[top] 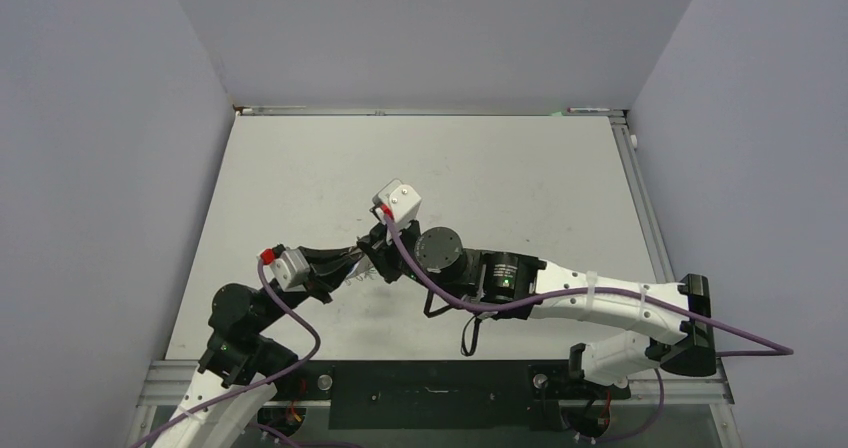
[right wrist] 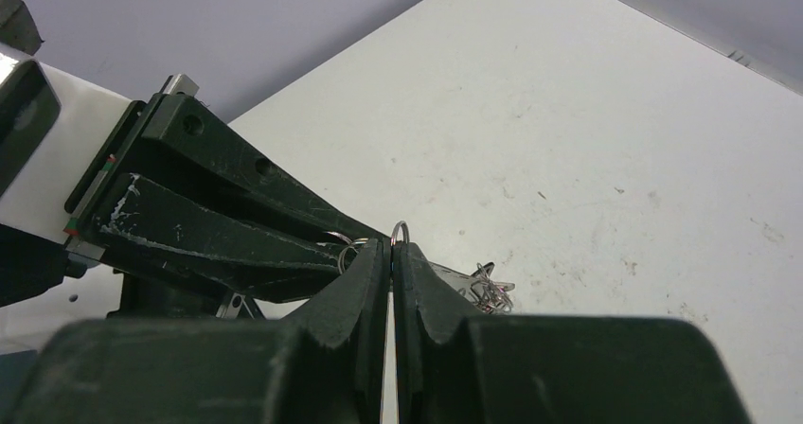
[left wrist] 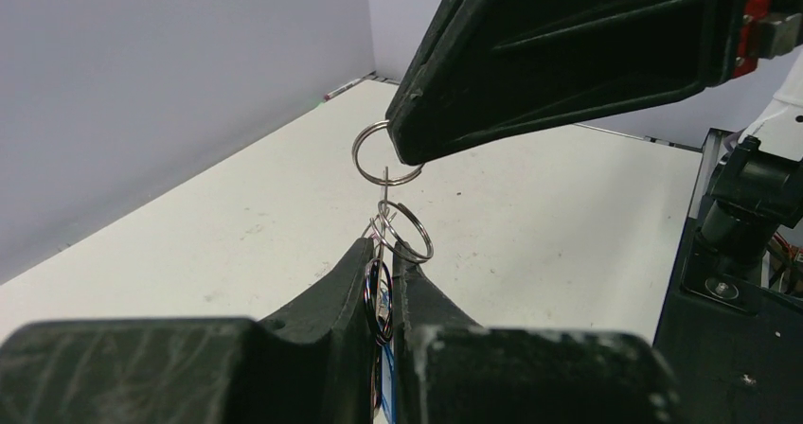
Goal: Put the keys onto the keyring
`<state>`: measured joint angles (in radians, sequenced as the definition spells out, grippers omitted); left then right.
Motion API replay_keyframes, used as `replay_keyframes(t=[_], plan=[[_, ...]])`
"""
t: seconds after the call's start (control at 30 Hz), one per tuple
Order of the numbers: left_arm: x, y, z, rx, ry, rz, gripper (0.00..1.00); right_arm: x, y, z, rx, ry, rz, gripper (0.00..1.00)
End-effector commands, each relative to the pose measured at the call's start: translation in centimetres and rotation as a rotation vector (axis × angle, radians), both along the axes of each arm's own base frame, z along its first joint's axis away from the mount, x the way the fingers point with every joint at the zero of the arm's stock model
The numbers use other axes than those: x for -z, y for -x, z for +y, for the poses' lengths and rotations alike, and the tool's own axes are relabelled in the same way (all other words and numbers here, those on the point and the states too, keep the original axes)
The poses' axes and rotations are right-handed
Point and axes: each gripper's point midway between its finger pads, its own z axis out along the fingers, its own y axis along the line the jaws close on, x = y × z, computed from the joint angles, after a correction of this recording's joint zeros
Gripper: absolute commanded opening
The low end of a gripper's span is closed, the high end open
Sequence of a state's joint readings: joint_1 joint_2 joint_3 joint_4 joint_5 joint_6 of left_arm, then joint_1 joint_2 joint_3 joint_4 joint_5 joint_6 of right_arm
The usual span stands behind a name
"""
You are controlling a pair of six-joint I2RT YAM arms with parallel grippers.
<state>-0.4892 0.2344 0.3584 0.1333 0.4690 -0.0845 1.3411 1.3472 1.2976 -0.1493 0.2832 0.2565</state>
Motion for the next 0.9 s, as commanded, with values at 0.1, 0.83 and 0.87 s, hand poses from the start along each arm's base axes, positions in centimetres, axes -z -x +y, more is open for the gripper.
replay_keyframes(t=[0.1, 0.83, 0.87], plan=[[-1.8, -0.1, 0.5, -0.033, 0.022, -0.023, 0.00, -1.7, -0.3, 0.7, 0.083, -0.032, 0.003, 0.05], [-1.4, -0.4, 0.7, -0.048, 0.011, -0.005, 0.00, -0.3, 0.3, 1.2, 0.060, 0.211, 0.018, 0.05], [-1.4, -0.4, 0.7, -0.048, 0.011, -0.006, 0.00, -0.2, 0.3, 1.3, 0.059, 0.220, 0.020, 0.05]])
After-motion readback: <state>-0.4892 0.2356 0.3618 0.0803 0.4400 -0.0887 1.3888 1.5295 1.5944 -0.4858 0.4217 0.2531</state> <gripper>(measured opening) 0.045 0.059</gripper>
